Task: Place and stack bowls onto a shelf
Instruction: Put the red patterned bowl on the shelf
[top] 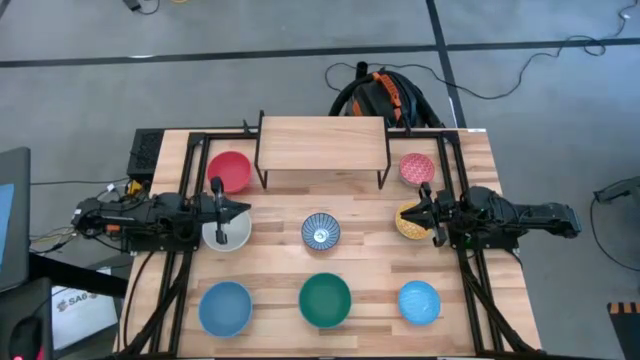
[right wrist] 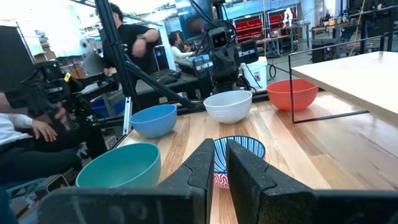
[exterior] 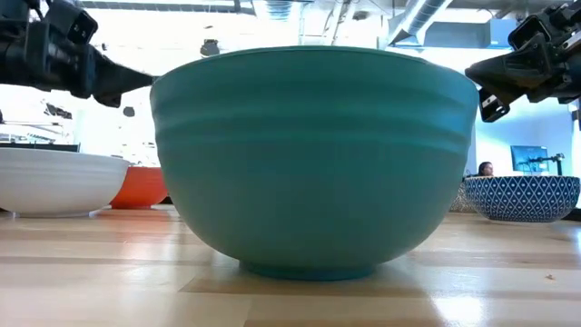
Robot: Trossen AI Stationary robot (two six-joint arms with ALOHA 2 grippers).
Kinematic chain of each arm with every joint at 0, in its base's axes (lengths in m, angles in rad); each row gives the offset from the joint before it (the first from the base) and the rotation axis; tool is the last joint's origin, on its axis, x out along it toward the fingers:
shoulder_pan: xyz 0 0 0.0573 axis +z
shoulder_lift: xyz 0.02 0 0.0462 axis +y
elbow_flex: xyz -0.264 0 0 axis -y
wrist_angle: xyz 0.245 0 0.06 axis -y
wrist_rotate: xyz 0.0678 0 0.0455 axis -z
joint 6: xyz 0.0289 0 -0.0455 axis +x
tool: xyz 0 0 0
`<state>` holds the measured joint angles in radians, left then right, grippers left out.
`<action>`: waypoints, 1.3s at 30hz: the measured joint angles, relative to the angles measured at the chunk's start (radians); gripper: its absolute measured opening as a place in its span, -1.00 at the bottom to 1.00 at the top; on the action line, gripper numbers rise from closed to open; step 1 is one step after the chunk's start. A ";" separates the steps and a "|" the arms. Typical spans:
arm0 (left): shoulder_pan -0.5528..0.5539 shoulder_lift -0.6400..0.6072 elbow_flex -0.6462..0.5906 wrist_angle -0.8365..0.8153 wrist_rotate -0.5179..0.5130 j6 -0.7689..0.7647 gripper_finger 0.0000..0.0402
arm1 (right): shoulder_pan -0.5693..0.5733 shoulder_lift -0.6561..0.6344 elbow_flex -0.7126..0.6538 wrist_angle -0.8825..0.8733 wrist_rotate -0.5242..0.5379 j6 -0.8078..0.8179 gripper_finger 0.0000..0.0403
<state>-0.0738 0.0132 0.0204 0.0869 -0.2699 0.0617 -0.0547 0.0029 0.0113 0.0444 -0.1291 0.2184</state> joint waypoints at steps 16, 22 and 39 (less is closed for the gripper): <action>0.000 0.000 0.000 0.161 -0.076 -0.620 -1.00 | 0.001 0.000 -0.001 0.063 0.006 0.269 -0.65; 0.000 0.000 0.012 0.236 -0.166 -0.593 -0.97 | 0.000 0.000 -0.001 0.085 0.264 0.548 -0.65; 0.054 0.389 0.480 -0.140 -0.374 -0.516 -0.21 | -0.022 0.357 0.290 -0.023 0.440 0.735 -0.61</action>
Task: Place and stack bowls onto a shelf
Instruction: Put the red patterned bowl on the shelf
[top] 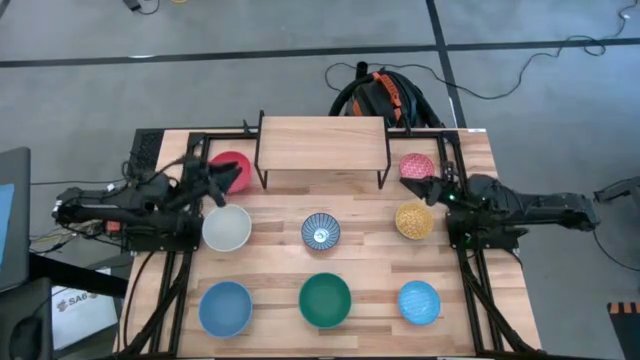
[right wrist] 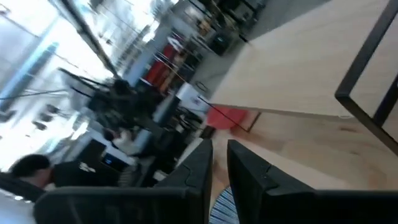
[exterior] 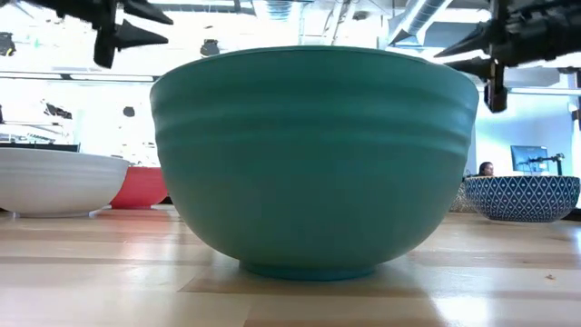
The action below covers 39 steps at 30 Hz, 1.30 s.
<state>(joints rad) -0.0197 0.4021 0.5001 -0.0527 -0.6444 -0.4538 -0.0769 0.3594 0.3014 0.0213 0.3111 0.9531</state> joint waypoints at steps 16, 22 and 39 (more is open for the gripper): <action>0.175 0.304 0.344 -0.382 0.047 -0.047 -0.19 | -0.516 0.547 0.567 -1.023 -0.002 0.091 -0.35; 0.186 0.369 0.345 -0.385 0.164 -0.101 -0.19 | -0.715 0.728 0.539 -1.058 -0.112 -0.032 -0.32; 0.185 0.377 0.345 -0.461 0.221 -0.160 -0.19 | -0.920 0.899 0.396 -0.892 -0.160 -0.098 -0.32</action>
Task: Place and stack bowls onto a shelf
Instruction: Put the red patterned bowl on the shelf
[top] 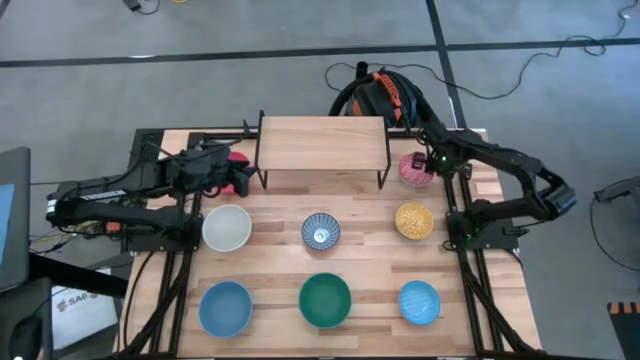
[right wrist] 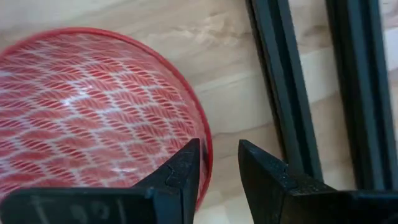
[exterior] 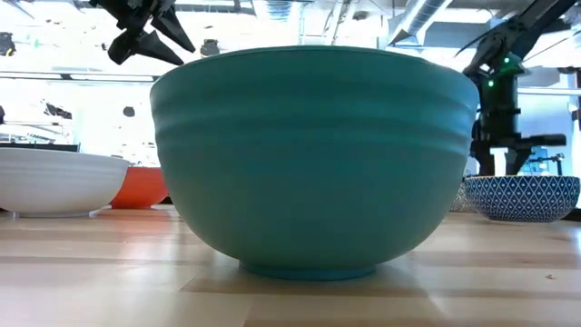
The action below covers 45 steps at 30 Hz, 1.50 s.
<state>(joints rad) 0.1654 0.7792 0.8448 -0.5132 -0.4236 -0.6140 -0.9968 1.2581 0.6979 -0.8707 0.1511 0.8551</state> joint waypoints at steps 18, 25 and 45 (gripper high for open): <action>0.000 0.000 0.000 0.001 -0.035 0.016 -0.19 | 0.010 -0.103 -0.015 0.023 -0.010 0.007 -0.82; 0.000 0.000 0.000 0.001 -0.029 0.026 -0.19 | 0.019 -0.225 0.179 -0.030 0.095 0.043 -0.82; 0.009 0.000 0.000 -0.025 -0.001 0.078 -0.19 | 0.315 0.362 0.964 -0.225 0.009 -0.198 -0.82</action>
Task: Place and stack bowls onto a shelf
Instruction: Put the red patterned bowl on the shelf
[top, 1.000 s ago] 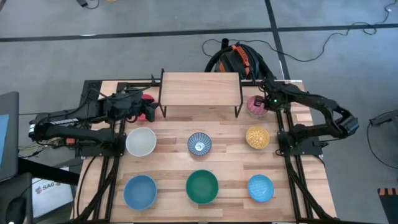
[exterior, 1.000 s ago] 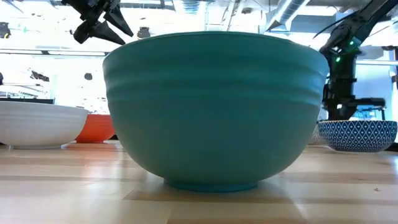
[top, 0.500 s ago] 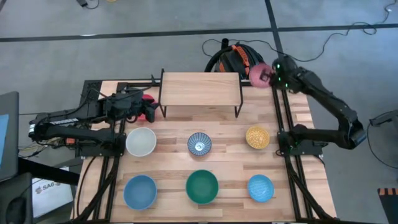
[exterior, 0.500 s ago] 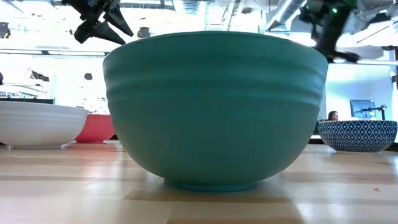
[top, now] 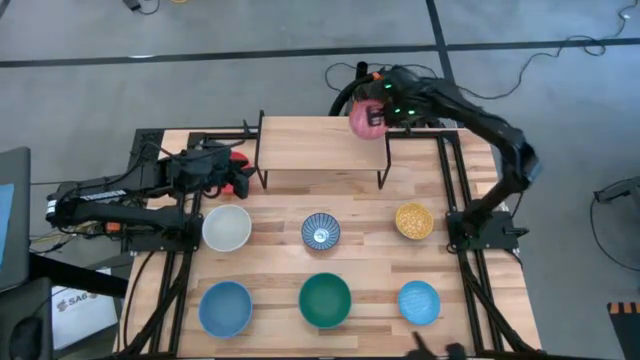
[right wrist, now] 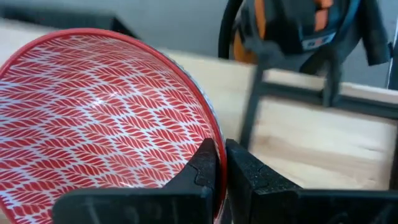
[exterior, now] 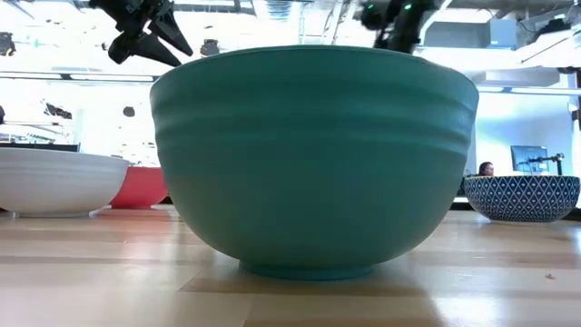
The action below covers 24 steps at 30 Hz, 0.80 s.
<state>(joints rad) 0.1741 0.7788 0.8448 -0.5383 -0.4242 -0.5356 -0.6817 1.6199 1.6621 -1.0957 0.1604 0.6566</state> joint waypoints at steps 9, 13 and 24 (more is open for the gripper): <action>0.000 0.000 0.000 -0.093 0.044 -0.064 -0.19 | 0.047 0.114 0.046 -0.048 -0.008 -0.037 -0.82; 0.000 0.000 0.000 -0.129 0.046 -0.094 -0.19 | 0.044 0.145 0.047 -0.075 -0.016 -0.052 -0.81; 0.000 0.000 0.000 -0.139 0.062 -0.114 -0.19 | 0.040 0.139 0.046 -0.077 -0.035 -0.063 -0.48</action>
<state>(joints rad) 0.1738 0.7788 0.8448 -0.6773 -0.3617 -0.6500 -0.6422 1.7587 1.7084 -1.1729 0.1255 0.5934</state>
